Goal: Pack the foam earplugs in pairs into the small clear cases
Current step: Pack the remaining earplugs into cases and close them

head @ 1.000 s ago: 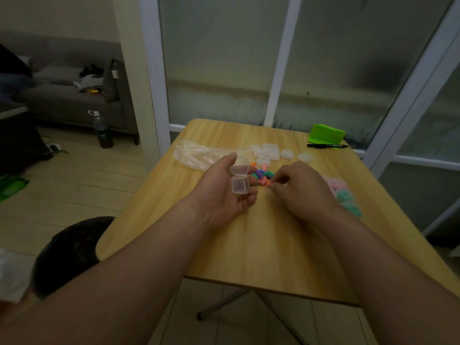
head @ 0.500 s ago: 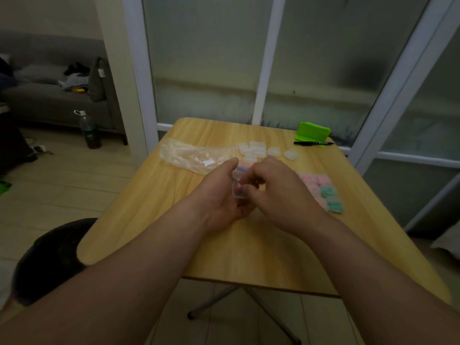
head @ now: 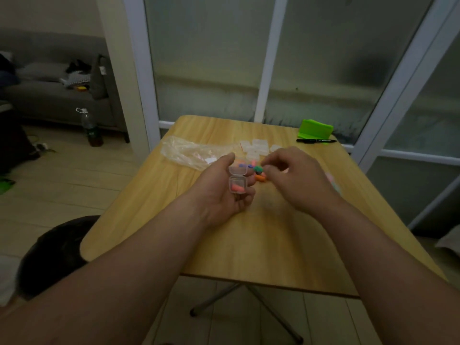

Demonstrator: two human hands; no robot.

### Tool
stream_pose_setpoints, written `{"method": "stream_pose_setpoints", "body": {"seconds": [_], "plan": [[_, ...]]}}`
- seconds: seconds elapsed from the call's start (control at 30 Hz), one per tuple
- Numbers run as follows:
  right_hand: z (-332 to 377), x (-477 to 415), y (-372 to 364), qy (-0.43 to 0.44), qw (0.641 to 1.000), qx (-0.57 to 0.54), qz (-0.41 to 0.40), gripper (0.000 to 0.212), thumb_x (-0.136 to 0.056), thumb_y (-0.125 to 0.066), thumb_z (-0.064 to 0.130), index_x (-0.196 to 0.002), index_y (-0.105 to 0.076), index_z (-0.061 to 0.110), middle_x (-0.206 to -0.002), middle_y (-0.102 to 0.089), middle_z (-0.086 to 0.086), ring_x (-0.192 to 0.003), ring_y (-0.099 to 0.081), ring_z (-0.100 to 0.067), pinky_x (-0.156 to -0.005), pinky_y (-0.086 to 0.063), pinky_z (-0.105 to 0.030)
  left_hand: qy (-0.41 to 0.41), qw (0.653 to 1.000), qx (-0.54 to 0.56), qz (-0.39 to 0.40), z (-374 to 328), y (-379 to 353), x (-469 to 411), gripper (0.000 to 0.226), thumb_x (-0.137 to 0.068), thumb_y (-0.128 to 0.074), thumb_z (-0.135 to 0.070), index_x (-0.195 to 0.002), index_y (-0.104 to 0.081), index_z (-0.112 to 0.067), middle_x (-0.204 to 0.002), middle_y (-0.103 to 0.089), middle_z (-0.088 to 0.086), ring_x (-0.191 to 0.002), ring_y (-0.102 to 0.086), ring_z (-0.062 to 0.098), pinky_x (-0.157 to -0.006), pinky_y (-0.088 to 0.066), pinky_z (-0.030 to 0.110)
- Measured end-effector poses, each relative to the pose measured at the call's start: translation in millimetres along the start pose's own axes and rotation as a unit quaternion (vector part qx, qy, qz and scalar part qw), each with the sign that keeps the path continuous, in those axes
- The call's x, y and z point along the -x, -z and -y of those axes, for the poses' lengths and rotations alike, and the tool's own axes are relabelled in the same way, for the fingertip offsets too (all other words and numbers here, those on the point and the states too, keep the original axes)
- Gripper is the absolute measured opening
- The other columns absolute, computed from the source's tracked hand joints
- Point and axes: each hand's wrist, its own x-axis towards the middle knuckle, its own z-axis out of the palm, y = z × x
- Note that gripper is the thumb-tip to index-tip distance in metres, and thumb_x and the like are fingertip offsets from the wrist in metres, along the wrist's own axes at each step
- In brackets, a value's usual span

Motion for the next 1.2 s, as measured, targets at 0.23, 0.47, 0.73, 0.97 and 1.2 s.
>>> {"method": "stream_pose_setpoints", "body": {"seconds": [0.23, 0.47, 0.73, 0.97, 1.2], "plan": [[-38, -16, 0, -0.113, 0.988, 0.102, 0.013, 0.019, -0.096, -0.066, 0.022, -0.109, -0.076, 0.029, -0.113, -0.067, 0.002, -0.104, -0.061, -0.015, -0.085, -0.051, -0.036, -0.018, 0.997, 0.025, -0.068, -8, 1, -4, 0.054, -0.109, -0.036, -0.052, -0.116, -0.067, -0.008, -0.069, -0.070, 0.002, -0.057, -0.046, 0.014, -0.055, -0.038, 0.027], [-24, -26, -24, -0.051, 0.961, 0.269, 0.026, 0.024, -0.098, -0.065, 0.044, -0.117, -0.078, 0.035, -0.121, -0.066, -0.001, -0.122, -0.053, -0.028, -0.098, -0.043, -0.047, -0.014, 0.998, 0.028, -0.056, -11, -3, -4, 0.050, -0.109, -0.035, -0.052, -0.103, -0.064, -0.012, -0.066, -0.062, 0.003, -0.055, -0.047, 0.014, -0.053, -0.038, 0.025], [-22, -26, -30, -0.058, 0.955, 0.288, 0.028, 0.019, -0.099, -0.064, 0.039, -0.108, -0.080, 0.033, -0.113, -0.066, -0.001, -0.117, -0.053, -0.028, -0.094, -0.042, -0.047, -0.016, 0.998, 0.022, -0.050, -12, -3, -5, 0.055, -0.109, -0.036, -0.053, -0.104, -0.066, -0.007, -0.066, -0.063, 0.004, -0.052, -0.049, 0.013, -0.051, -0.040, 0.024], [-14, -20, -16, -0.037, 0.970, 0.238, -0.020, 0.010, -0.097, -0.069, 0.034, -0.105, -0.075, 0.030, -0.113, -0.068, 0.000, -0.116, -0.057, -0.028, -0.094, -0.045, -0.046, -0.015, 0.998, 0.020, -0.051, -11, -3, -2, 0.055, -0.109, -0.037, -0.053, -0.110, -0.067, -0.007, -0.076, -0.062, 0.006, -0.059, -0.050, 0.016, -0.056, -0.041, 0.027], [18, 0, 0, 0.030, 0.999, 0.007, -0.032, 0.005, -0.097, -0.073, 0.028, -0.102, -0.070, 0.028, -0.094, -0.070, 0.016, -0.091, -0.064, -0.001, -0.077, -0.048, -0.019, -0.007, 1.000, 0.009, 0.011, -7, -6, 1, 0.054, -0.109, -0.033, -0.055, -0.113, -0.063, -0.010, -0.086, -0.058, 0.007, -0.061, -0.048, 0.015, -0.057, -0.042, 0.026]]}}
